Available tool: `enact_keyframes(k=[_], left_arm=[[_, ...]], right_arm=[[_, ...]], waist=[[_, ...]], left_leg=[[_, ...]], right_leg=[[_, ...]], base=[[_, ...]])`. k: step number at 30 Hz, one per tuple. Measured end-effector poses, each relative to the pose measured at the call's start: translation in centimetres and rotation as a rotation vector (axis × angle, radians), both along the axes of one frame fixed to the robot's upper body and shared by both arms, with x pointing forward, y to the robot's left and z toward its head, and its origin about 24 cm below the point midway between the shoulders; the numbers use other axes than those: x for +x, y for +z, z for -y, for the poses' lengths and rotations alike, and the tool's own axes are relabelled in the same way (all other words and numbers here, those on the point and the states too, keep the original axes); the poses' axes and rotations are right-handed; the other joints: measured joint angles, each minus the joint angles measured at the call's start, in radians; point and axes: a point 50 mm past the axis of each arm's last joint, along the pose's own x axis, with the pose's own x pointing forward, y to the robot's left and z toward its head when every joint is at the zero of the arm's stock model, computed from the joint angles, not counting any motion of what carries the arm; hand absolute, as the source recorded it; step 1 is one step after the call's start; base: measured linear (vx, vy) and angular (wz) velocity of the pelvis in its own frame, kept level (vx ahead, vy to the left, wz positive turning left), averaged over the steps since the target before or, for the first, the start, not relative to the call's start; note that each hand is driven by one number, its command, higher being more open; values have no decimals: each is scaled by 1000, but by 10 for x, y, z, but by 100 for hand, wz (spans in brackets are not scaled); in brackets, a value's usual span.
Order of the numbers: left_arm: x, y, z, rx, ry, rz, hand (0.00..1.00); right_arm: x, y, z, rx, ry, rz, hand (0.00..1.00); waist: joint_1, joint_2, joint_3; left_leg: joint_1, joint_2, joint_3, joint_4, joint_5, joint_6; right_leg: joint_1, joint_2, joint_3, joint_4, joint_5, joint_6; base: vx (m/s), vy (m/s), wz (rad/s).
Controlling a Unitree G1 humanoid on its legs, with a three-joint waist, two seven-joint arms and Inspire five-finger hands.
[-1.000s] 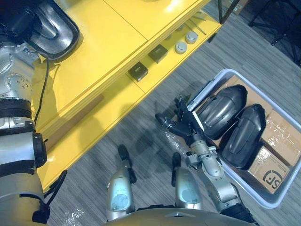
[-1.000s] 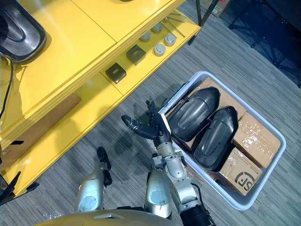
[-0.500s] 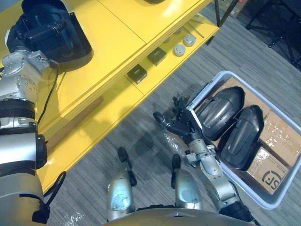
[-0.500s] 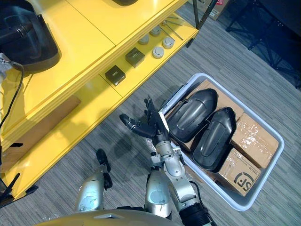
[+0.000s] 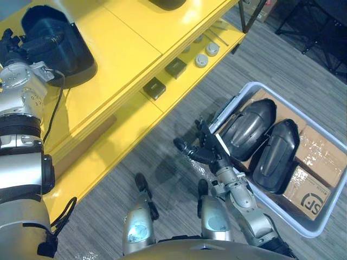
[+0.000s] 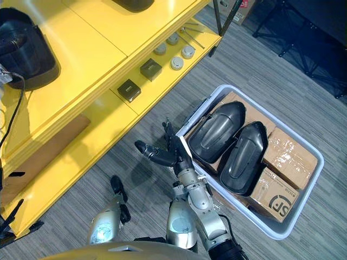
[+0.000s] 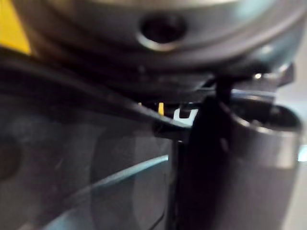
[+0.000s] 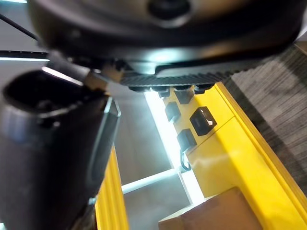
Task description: Walk over and take three plastic housings, then place them on the shelf
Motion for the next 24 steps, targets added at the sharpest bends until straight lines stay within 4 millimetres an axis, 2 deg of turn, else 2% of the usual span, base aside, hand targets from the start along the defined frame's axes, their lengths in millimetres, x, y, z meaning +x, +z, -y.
enact_keyframes(k=[5, 8, 10, 13, 16, 18, 20, 22, 24], left_arm=[[-4, 2, -5, 103, 98, -68, 100], [-3, 5, -4, 118, 98, -63, 100], [0, 4, 1, 108, 79, -51, 100], [7, 4, 15, 83, 30, 18, 100], [11, 15, 34, 75, -41, 142, 100], [6, 26, 44, 102, -92, 244, 100], [-7, 38, 60, 153, -177, 396, 100], [-25, 34, 67, 167, -231, 494, 100], [-45, 19, 72, 128, -264, 582, 100]], right_arm=[[-1, -1, -4, 8, 39, -11, 100], [-2, -1, -7, 9, 63, -9, 100], [-1, 1, -9, 5, 74, 0, 100], [6, 14, -17, 8, 102, 63, 100], [22, 40, -30, 21, 151, 191, 100], [32, 60, -39, 38, 195, 275, 100], [41, 82, -48, 83, 250, 357, 100], [44, 93, -54, 104, 268, 397, 100], [46, 98, -59, 114, 277, 412, 100]], waist=[[-2, 19, -18], [1, 23, -22], [4, 24, -47], [10, 25, -79], [35, 31, -92], [50, 39, -99], [78, 60, -114], [105, 80, -137], [135, 101, -170]], left_leg=[[10, 1, -8, -1, 0, -1], [23, 0, -21, -1, 0, 0], [24, 0, -35, -1, 0, 0], [30, -2, -59, -1, 0, 0], [41, -5, -82, -2, 0, 0], [42, -9, -99, -1, 6, 3], [42, -17, -133, -1, 11, 6], [42, -22, -158, -1, 11, 5], [39, -30, -195, -2, 13, 3]], right_leg=[[32, 2, -15, -31, 7, 5], [67, 3, -31, -56, 13, 5], [90, 5, -49, -81, 18, 5], [125, 5, -79, -102, 22, 5], [160, 6, -104, -121, 26, 6], [172, 6, -123, -119, 26, 4], [197, 3, -158, -125, 24, 2], [216, 3, -190, -138, 23, 1], [245, 3, -236, -153, 18, -2]], base=[[19, -12, 5], [31, -16, 14], [20, -17, 19], [22, -13, 23], [-5, -4, 20], [-8, -4, 28], [4, -7, 38], [0, -13, 46], [10, -37, 57]])
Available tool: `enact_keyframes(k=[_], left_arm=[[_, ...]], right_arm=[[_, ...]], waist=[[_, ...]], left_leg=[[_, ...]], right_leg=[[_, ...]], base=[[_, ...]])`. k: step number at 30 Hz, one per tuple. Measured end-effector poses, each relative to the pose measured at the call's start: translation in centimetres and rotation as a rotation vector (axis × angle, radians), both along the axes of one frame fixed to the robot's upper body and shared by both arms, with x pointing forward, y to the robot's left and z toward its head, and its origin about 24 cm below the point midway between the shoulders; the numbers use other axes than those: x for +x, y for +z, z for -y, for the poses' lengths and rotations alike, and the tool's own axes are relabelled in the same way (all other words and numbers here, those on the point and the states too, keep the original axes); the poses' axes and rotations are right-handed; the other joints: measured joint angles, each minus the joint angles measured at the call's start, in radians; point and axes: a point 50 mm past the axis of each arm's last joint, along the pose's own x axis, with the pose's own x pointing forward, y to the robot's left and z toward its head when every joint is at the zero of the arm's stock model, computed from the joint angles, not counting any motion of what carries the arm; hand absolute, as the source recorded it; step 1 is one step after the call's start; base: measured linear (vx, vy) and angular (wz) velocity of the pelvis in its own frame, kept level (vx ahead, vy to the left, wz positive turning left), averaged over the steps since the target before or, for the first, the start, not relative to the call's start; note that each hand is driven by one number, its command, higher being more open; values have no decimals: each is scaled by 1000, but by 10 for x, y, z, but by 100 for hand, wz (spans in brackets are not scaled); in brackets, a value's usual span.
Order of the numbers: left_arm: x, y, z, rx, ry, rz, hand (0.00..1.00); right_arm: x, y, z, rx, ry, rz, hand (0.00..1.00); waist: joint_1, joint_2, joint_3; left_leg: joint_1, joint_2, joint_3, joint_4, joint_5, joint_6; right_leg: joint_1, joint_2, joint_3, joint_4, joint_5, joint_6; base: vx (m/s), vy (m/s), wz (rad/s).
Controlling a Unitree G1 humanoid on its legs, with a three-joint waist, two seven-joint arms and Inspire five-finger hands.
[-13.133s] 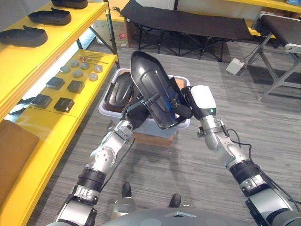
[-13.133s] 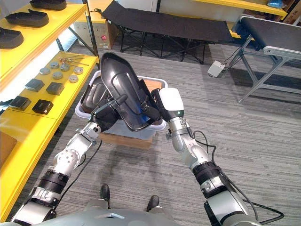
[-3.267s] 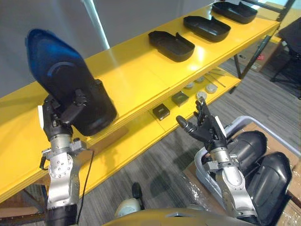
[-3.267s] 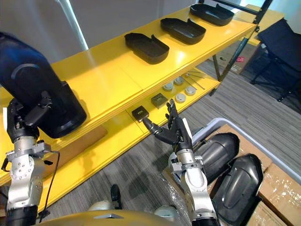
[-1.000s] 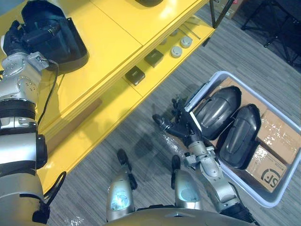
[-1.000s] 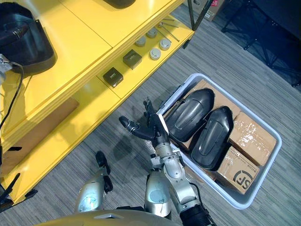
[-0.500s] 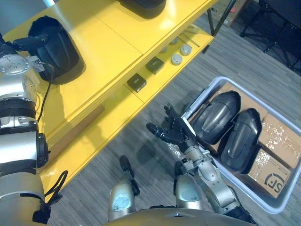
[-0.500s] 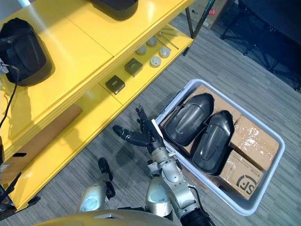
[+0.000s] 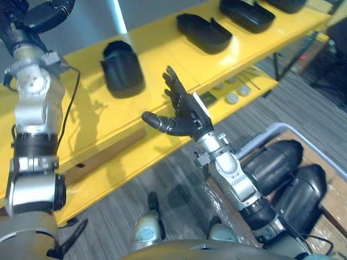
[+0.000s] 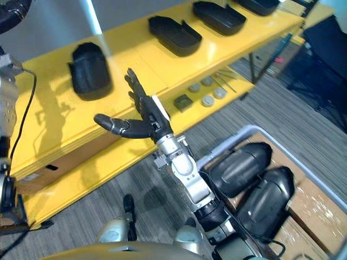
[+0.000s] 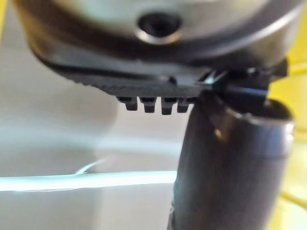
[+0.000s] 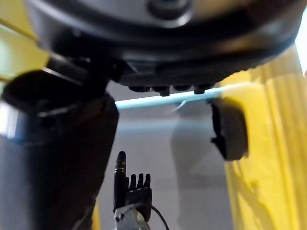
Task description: Walk over and take three plastic housings, then place them on the shelf
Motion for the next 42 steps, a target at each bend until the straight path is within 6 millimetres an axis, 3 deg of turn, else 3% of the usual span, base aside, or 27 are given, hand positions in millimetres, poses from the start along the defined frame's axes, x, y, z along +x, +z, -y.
enact_keyframes(k=[3, 4, 5, 8, 9, 12, 15, 16, 17, 18, 19, 20, 21, 23, 28, 36, 42], left_arm=[[-47, -56, -2, -78, 3, 8, 100], [-57, -68, -3, -97, 13, -8, 100], [-79, -102, -3, -140, 43, -73, 100], [-109, -154, 0, -220, 85, -222, 100], [-127, -181, 6, -280, 98, -314, 100], [-153, -213, 28, -265, 66, -476, 100], [-160, -218, 53, -245, -59, -511, 100], [-159, -216, 60, -225, -104, -504, 100], [-158, -213, 62, -199, -121, -499, 100], [-157, -212, 64, -195, -135, -489, 100], [-158, -210, 66, -191, -151, -476, 100], [-157, -209, 69, -191, -166, -467, 100], [-155, -208, 72, -193, -180, -458, 100], [-151, -206, 84, -196, -244, -441, 100], [-152, -209, 92, -247, -285, -436, 100], [-150, -210, 110, -298, -364, -421, 100], [-148, -209, 115, -306, -385, -405, 100]], right_arm=[[2, 0, -5, 13, 5, -15, 100], [3, -1, -6, 9, 6, -23, 100], [10, -5, -8, -23, 2, -51, 100], [23, -12, -14, -70, -15, -107, 100], [28, -17, -22, -69, -15, -160, 100], [27, -30, -42, -69, 17, -249, 100], [28, -36, -58, -108, 31, -281, 100], [30, -37, -64, -110, 17, -294, 100], [31, -37, -68, -100, 8, -308, 100], [32, -36, -71, -96, -4, -312, 100], [36, -34, -75, -93, -35, -322, 100], [44, -35, -74, -98, -93, -347, 100], [49, -35, -71, -105, -126, -355, 100], [71, -34, -57, -136, -291, -369, 100], [88, -25, -37, -103, -481, -368, 100], [100, -14, -22, -76, -562, -346, 100], [105, -12, -5, -100, -651, -305, 100]], waist=[[67, 23, -52], [79, 24, -61], [109, 23, -83], [173, 15, -89], [198, 8, -91], [231, 0, -91], [252, 11, -84], [253, -20, -82], [253, -43, -73], [256, -40, -60], [264, -21, -54], [256, -20, -51], [258, -18, -50], [269, 9, -34], [279, 47, -14], [279, 62, -2], [275, 62, -1]], left_leg=[[-6, -13, -76, -4, 2, -10], [-11, -15, -91, -4, 0, -17], [-28, -20, -132, -4, 2, -25], [-45, -26, -178, -2, 11, -33], [-55, -33, -205, -2, 16, -38], [-71, -56, -253, -2, 21, -39], [-76, -73, -290, -5, 11, -50], [-83, -89, -287, 0, -34, -97], [-105, -111, -283, 44, -50, -74], [-127, -127, -296, 137, -45, -37], [-117, -124, -324, 171, -90, -5], [-109, -130, -335, 124, -67, -7], [-102, -133, -338, 95, -51, -6], [-83, -140, -349, 28, -12, -9], [-70, -142, -348, 1, -2, -13], [-72, -126, -350, 1, 17, -14], [-71, -121, -348, 1, 22, -8]], right_leg=[[43, 1, -83, 2, -31, -2], [48, 3, -100, 4, -38, -6], [54, 7, -140, 5, -46, -8], [68, 12, -185, 6, -53, -10], [74, 13, -212, 13, -61, -9], [76, 0, -259, 54, -85, -3], [77, -8, -291, 88, -102, -7], [77, -34, -307, 84, -103, -10], [74, -56, -320, 79, -102, -7], [76, -62, -324, 82, -104, -2], [81, -48, -323, 84, -99, 3], [72, -61, -325, 84, -94, 2], [69, -64, -329, 85, -94, 2], [57, -76, -339, 106, -94, 2], [42, -89, -338, 148, -103, 12], [9, -104, -336, 237, -161, 19], [1, -102, -327, 249, -172, 20]], base=[[-9, -64, 68], [-37, -84, 76], [-33, -61, 67], [-34, -35, 58], [-63, -35, 58], [-64, -7, 55], [-70, 2, 39], [-78, 41, 43], [-46, 49, 35], [7, 43, 8], [5, 5, 17], [-2, 10, 18], [-46, 23, 41], [-56, 36, 24], [-45, -11, 1], [-10, -72, 1], [10, -72, -3]])
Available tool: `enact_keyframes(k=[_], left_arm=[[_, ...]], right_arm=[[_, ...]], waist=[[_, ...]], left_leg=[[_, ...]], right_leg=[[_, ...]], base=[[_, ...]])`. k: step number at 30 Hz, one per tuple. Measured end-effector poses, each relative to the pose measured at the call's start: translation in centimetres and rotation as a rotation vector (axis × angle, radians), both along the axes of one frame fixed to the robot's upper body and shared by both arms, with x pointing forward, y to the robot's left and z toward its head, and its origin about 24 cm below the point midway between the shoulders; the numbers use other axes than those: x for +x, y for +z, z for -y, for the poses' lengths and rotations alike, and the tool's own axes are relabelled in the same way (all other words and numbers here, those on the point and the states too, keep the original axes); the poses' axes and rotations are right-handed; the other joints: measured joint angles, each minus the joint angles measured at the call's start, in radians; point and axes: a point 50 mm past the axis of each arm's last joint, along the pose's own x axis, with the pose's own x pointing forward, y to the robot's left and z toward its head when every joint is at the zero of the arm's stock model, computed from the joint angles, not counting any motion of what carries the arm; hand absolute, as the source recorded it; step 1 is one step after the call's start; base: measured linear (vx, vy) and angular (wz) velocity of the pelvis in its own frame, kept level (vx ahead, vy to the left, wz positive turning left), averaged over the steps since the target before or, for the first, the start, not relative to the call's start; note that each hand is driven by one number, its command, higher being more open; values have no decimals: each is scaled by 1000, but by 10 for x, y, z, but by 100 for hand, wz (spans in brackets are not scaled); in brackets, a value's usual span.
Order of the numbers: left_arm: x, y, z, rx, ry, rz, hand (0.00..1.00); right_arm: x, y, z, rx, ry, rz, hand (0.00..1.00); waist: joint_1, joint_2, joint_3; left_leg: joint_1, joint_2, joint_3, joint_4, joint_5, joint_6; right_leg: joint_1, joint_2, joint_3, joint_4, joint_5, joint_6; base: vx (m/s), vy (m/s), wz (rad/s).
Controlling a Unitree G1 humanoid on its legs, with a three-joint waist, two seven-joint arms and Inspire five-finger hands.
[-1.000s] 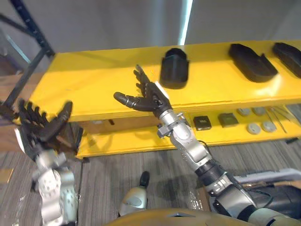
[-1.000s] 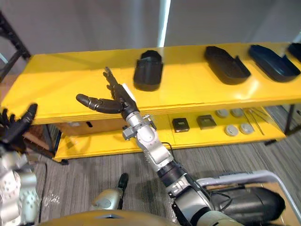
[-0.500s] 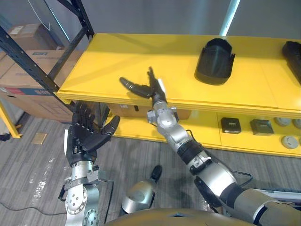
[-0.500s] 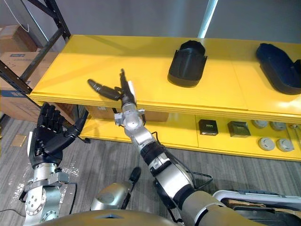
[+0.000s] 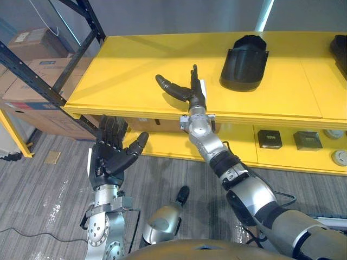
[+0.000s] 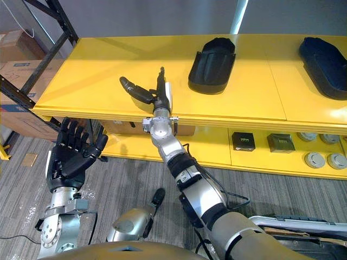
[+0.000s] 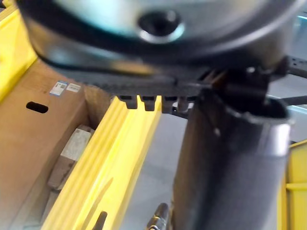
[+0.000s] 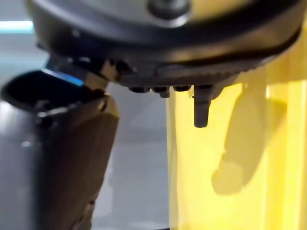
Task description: Walk over and take three plastic housings, then place them on the shelf
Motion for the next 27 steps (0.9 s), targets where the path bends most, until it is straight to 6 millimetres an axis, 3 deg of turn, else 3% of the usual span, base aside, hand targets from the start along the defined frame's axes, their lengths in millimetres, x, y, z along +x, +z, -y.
enact_keyframes(k=[13, 27], left_arm=[[7, -11, 16, -25, -75, -39, 100], [10, -9, 17, -29, -67, -32, 100]], right_arm=[[22, 23, 41, -52, -168, 24, 100], [24, 22, 42, -57, -133, 9, 100]], waist=[[-25, 21, 36], [-36, 22, 36]], left_leg=[[10, 11, 14, 0, -7, -8], [20, 12, 26, 0, 0, 0]], right_leg=[[-1, 4, 16, 0, -1, -3], [2, 3, 28, -1, 0, -1]], base=[[-24, -25, -4], [-14, -22, -1]])
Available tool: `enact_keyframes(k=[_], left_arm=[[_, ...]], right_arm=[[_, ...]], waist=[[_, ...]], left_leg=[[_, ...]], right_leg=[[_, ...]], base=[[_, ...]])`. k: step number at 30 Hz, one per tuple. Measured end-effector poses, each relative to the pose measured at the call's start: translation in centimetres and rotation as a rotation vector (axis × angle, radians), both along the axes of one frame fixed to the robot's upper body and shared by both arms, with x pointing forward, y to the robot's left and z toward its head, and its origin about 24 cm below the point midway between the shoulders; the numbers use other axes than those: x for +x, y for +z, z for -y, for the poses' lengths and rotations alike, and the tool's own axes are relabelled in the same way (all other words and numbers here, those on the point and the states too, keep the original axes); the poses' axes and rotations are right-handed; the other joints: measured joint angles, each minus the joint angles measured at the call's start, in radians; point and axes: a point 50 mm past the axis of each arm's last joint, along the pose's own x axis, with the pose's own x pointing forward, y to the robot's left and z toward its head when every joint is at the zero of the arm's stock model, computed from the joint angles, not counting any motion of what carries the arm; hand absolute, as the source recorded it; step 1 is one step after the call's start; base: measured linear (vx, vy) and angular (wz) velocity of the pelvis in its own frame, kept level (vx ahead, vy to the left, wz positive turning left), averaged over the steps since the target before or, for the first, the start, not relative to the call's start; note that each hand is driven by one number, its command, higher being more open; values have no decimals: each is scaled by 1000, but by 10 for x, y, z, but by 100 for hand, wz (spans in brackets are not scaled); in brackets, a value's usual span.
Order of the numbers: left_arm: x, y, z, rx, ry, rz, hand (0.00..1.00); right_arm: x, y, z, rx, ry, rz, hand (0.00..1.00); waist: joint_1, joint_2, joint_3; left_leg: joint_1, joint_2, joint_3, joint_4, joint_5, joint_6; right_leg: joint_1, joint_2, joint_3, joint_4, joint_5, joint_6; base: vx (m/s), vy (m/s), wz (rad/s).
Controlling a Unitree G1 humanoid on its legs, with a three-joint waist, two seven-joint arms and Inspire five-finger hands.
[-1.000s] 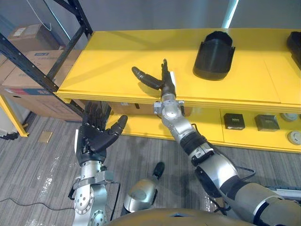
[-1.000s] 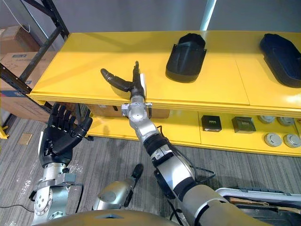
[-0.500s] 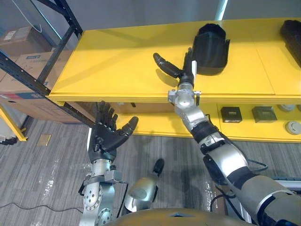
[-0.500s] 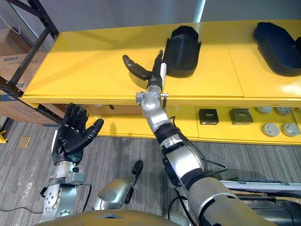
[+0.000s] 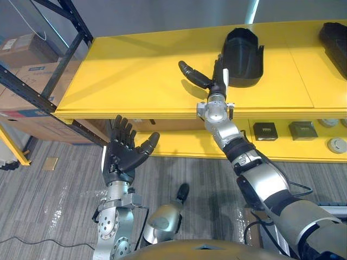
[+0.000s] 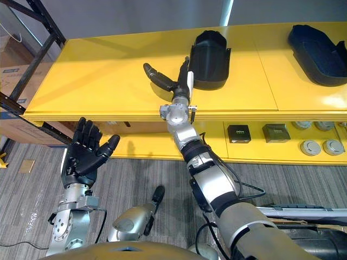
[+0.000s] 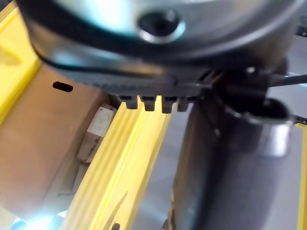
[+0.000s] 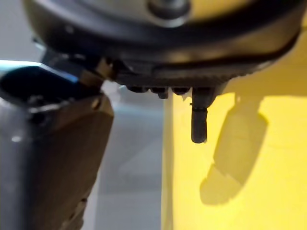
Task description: Walk over and take three plastic housings, then place them on the shelf
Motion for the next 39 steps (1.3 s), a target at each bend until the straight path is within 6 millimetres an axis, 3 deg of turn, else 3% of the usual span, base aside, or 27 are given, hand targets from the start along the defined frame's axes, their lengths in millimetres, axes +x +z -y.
enact_keyframes(k=[11, 15, 17, 26, 28, 31, 34, 36, 38, 39], left_arm=[[1, 0, 2, -3, 0, -6, 100], [1, 0, 0, 8, 6, -14, 100], [3, 0, -1, 17, 21, -25, 100], [9, 4, 2, 23, -1, -14, 100], [9, 5, -2, 33, 12, -13, 100], [9, 8, -21, 96, 119, -9, 100], [5, 18, -39, 125, 236, 36, 100], [2, 34, -47, 192, 310, 118, 100], [2, 41, -45, 217, 324, 161, 100], [5, 44, -42, 207, 318, 183, 100]], right_arm=[[-1, -3, -4, -4, 1, -24, 100], [-3, -6, -12, -14, 22, -40, 100], [-6, -9, -27, -38, 69, -37, 100], [-15, -19, -42, -27, 176, -20, 100], [-24, -18, -57, -36, 298, 15, 100], [-64, -18, -68, 136, 611, 161, 100], [-95, -4, -54, 323, 729, 284, 100], [-108, 4, -20, 393, 662, 359, 100], [-113, -3, 10, 403, 544, 361, 100], [-119, -14, 36, 415, 424, 339, 100]], waist=[[-6, 5, 1], [-9, 8, 0], [-14, 17, -1], [-20, 26, -11], [-28, 15, -18], [-53, -23, -37], [-82, -50, -53], [-110, -79, -69], [-128, -96, -78], [-137, -103, -83]], left_leg=[[6, 16, 29, 0, -2, -2], [17, 24, 48, 0, -7, -4], [18, 36, 79, 0, -14, -7], [23, 41, 102, 0, -16, -9], [23, 51, 116, 0, -20, -13], [38, 60, 143, -1, -30, -17], [54, 70, 176, -1, -40, -15], [60, 87, 213, -2, -48, -18], [70, 90, 240, -5, -59, -22], [83, 99, 267, -6, -66, -23]], right_leg=[[0, 17, 24, -34, 19, -7], [0, 29, 46, -44, 27, -9], [-16, 31, 76, -56, 34, -12], [-17, 44, 105, -96, 65, -7], [-15, 54, 118, -128, 81, -18], [3, 69, 135, -168, 103, -10], [8, 79, 169, -187, 116, -12], [-4, 91, 207, -206, 133, -19], [-6, 97, 236, -219, 141, -25], [-7, 101, 263, -227, 148, -30]], base=[[-33, -29, -8], [-35, -35, -18], [-59, -78, -35], [-29, -43, -12], [-29, -20, -21], [11, -39, -20], [9, -31, -34], [-40, -13, -49], [-49, 2, -52], [-54, 2, -65]])
